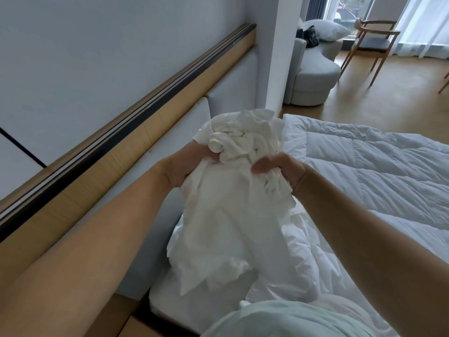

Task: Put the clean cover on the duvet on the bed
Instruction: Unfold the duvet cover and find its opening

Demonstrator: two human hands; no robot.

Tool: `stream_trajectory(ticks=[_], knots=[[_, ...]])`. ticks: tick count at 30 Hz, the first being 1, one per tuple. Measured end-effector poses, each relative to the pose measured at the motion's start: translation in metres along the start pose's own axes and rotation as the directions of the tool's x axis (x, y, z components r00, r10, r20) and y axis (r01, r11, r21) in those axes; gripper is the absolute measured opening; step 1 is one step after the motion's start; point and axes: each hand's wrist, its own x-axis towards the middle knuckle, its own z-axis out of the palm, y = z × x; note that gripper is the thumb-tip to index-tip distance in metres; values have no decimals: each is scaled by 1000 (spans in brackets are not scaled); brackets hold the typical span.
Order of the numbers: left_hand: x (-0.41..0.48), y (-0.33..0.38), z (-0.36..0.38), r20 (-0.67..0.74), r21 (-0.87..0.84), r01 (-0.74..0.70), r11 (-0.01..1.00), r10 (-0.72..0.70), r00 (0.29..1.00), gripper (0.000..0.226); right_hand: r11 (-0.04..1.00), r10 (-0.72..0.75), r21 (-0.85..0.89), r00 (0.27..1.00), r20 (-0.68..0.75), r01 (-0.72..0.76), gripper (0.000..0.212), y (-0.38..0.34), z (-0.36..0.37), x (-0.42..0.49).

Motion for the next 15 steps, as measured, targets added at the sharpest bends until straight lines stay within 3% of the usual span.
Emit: stream_trajectory(ticks=[2,5,8,12,15], knots=[[-7,-3,-1,119,12,162,987,-163,980,48,998,-64,12,997,-45,65,43,-6,-1,7],[-15,-2,7,261,84,206,975,-221,940,58,998,-58,23,995,-78,60,39,-8,-1,13],[-20,-2,12,327,61,209,976,-218,920,74,998,-54,12,993,-104,55,37,-10,-3,16],[-24,-5,9,411,19,209,978,-198,890,70,1000,-20,-20,992,-125,18,38,-13,-5,14],[-19,-4,-1,328,32,138,990,-141,934,57,1000,2,8,989,-148,-1,37,-13,-8,9]])
